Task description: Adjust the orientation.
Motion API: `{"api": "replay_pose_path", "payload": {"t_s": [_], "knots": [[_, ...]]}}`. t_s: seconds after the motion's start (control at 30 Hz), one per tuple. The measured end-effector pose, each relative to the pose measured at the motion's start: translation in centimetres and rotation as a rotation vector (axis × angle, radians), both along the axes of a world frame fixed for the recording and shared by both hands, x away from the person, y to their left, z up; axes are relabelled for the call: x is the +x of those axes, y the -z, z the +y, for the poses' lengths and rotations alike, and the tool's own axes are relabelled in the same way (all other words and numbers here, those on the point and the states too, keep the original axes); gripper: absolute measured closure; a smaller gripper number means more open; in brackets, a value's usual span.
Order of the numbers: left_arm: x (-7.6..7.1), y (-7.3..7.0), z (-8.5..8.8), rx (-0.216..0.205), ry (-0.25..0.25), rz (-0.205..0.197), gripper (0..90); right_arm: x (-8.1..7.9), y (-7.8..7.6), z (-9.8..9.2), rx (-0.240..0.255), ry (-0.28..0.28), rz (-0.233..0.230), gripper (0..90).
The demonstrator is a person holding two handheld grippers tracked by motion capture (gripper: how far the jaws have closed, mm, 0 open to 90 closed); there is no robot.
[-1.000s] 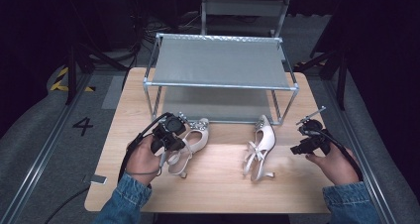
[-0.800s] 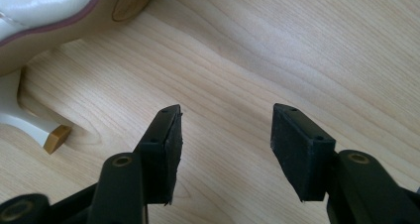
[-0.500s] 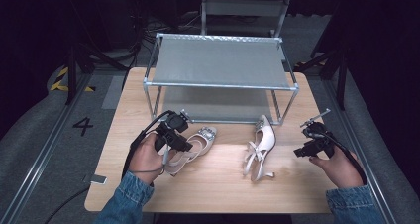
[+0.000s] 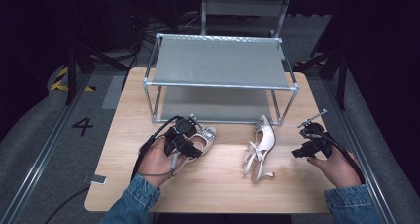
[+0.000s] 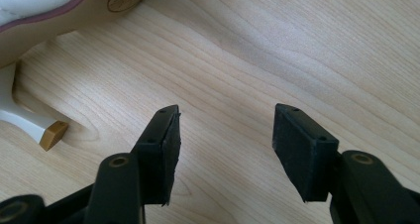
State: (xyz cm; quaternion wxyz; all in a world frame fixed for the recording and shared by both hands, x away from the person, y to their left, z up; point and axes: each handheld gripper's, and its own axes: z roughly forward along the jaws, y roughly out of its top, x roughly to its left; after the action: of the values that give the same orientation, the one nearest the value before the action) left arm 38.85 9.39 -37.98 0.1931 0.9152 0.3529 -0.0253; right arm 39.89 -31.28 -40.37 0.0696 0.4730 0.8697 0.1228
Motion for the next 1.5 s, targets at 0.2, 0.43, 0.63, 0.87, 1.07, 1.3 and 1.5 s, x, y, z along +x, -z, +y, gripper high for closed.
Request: {"api": "replay_pose_path", "payload": {"t_s": [0.2,0.43,0.63,0.87,1.07,1.3,1.5], "knots": [[0.6,1.6,-0.7,0.038,-0.006,-0.001,54.1,-0.1,0.1,0.0,-0.001,0.003,0.001,44.6],[0.8,2.7,-1.5,0.054,-0.007,-0.011,56.4,-0.1,0.4,0.0,-0.007,0.006,0.01,44.6],[1.1,3.7,-2.4,0.071,-0.009,-0.003,60.9,-0.2,0.5,-0.1,-0.007,-0.003,0.009,44.5],[1.2,4.5,-3.2,0.106,0.012,-0.033,65.5,-0.3,1.0,0.0,-0.016,-0.005,0.023,44.4],[1.1,4.7,-3.9,0.134,0.029,-0.081,81.3,-0.4,1.1,0.0,-0.024,-0.011,0.029,44.1],[0.9,4.1,-3.7,0.138,-0.005,-0.116,85.6,-0.5,1.2,-0.1,-0.027,-0.009,0.025,43.8],[1.0,3.0,-3.2,0.117,-0.012,-0.139,85.7,-0.6,1.2,-0.1,-0.023,0.002,0.029,43.8]]}}
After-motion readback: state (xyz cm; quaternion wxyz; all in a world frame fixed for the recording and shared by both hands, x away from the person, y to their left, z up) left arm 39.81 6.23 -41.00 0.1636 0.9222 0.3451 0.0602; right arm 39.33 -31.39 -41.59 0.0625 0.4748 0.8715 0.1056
